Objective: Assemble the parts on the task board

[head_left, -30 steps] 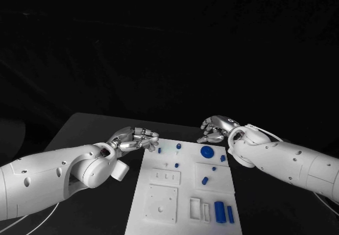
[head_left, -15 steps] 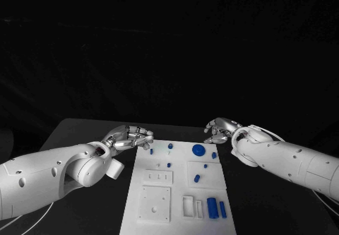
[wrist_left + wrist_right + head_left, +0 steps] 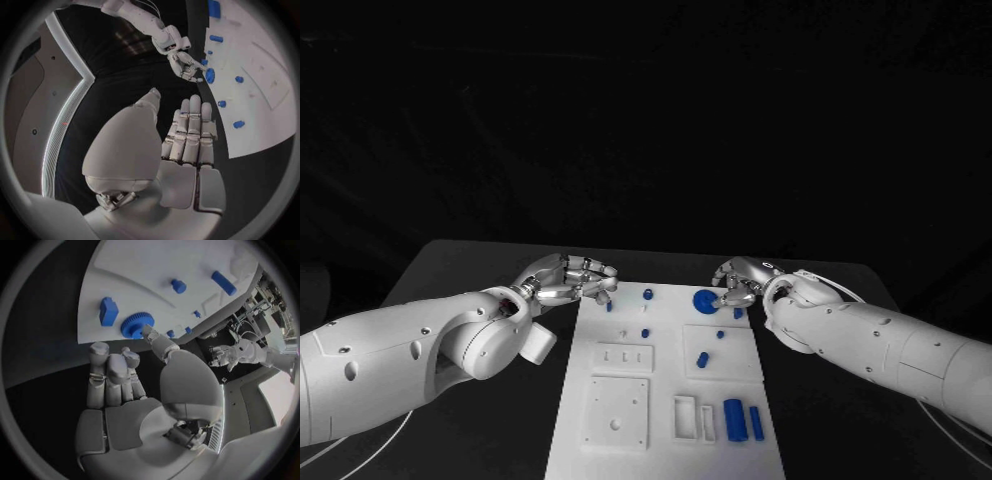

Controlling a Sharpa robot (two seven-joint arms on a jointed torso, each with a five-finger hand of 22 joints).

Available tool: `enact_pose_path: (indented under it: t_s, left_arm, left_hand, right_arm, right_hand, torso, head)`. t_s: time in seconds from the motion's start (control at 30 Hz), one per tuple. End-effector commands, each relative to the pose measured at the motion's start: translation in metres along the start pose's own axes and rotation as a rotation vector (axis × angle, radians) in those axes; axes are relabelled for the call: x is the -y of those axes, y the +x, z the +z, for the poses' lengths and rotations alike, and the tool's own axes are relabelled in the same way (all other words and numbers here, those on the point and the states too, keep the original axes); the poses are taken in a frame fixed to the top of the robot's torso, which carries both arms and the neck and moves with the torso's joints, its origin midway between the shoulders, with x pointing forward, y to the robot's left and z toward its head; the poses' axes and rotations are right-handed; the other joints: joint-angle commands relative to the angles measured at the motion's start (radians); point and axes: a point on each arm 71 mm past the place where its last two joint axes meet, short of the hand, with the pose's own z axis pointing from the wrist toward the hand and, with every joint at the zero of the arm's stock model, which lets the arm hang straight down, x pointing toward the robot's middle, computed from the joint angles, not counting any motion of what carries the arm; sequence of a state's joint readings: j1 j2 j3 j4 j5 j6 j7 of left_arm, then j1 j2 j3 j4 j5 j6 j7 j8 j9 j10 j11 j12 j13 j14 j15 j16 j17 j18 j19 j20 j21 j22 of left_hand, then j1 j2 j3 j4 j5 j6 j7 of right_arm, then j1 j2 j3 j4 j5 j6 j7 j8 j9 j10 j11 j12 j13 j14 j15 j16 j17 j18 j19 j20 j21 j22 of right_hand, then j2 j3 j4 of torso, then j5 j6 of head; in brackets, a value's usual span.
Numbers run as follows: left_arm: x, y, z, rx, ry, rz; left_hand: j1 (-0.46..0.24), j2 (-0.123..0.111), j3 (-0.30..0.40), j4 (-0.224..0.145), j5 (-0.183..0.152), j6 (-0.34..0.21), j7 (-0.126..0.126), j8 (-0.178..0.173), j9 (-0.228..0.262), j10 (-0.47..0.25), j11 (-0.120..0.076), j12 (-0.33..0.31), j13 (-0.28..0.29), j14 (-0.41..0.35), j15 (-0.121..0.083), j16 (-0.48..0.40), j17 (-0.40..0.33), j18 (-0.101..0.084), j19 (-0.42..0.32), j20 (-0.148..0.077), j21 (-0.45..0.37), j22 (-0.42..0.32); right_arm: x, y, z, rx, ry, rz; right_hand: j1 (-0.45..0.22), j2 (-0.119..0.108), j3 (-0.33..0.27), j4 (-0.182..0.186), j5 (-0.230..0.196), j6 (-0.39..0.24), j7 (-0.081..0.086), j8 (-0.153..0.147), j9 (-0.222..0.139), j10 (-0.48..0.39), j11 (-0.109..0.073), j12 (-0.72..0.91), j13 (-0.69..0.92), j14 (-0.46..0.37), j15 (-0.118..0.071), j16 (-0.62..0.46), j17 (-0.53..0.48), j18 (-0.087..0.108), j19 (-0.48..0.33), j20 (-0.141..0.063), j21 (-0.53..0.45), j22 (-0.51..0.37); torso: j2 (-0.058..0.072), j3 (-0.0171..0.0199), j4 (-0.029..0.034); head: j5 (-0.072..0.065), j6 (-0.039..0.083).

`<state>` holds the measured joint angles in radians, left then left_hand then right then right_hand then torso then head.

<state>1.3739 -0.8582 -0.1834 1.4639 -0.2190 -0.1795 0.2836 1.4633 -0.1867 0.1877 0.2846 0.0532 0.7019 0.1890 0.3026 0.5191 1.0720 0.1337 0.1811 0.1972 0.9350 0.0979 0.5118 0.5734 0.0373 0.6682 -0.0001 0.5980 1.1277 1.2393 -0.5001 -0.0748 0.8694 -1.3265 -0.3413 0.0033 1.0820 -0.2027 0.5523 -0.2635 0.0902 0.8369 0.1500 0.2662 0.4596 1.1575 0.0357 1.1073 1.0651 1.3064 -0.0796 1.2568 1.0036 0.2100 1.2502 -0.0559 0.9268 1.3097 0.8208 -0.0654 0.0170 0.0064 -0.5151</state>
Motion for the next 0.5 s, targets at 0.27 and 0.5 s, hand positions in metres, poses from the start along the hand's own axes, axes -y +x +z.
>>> enact_pose_path:
  t_s: [0.27, 0.5]
  left_arm:
    - [0.0023, 0.0053, 0.0004, -0.023, 0.019, 0.013]
    - [0.0022, 0.0056, 0.0007, -0.024, 0.018, 0.013]
  left_hand:
    - [0.007, 0.001, -0.007, 0.001, -0.004, 0.007, 0.010, 0.006, 0.001, 0.004, -0.001, -0.004, 0.001, 0.011, 0.000, -0.003, 0.002, 0.014, 0.001, -0.001, -0.004, -0.001]
    - [0.008, 0.002, -0.007, 0.001, -0.004, 0.008, 0.011, 0.006, 0.001, 0.003, 0.000, -0.005, 0.001, 0.011, 0.000, -0.004, 0.003, 0.014, 0.001, -0.001, -0.003, -0.001]
  right_arm:
    - [-0.0049, 0.0056, -0.0002, 0.009, -0.028, -0.012]
    - [-0.0074, 0.0068, 0.0002, 0.000, -0.032, -0.010]
  right_hand:
    - [-0.005, 0.001, 0.014, 0.004, 0.022, -0.002, 0.000, -0.007, -0.002, -0.010, -0.001, 0.015, 0.009, -0.002, 0.004, 0.008, 0.006, 0.052, -0.002, -0.008, 0.012, 0.020]
    - [-0.005, 0.008, 0.020, 0.009, 0.023, 0.008, -0.003, -0.002, -0.001, -0.010, -0.003, 0.019, 0.012, -0.002, 0.002, 0.008, 0.009, 0.052, -0.003, -0.009, 0.016, 0.020]
  torso:
    - [0.010, 0.0051, 0.0073]
    - [0.009, 0.0054, 0.0083]
  head:
    - [-0.003, 0.005]
    - [-0.002, 0.002]
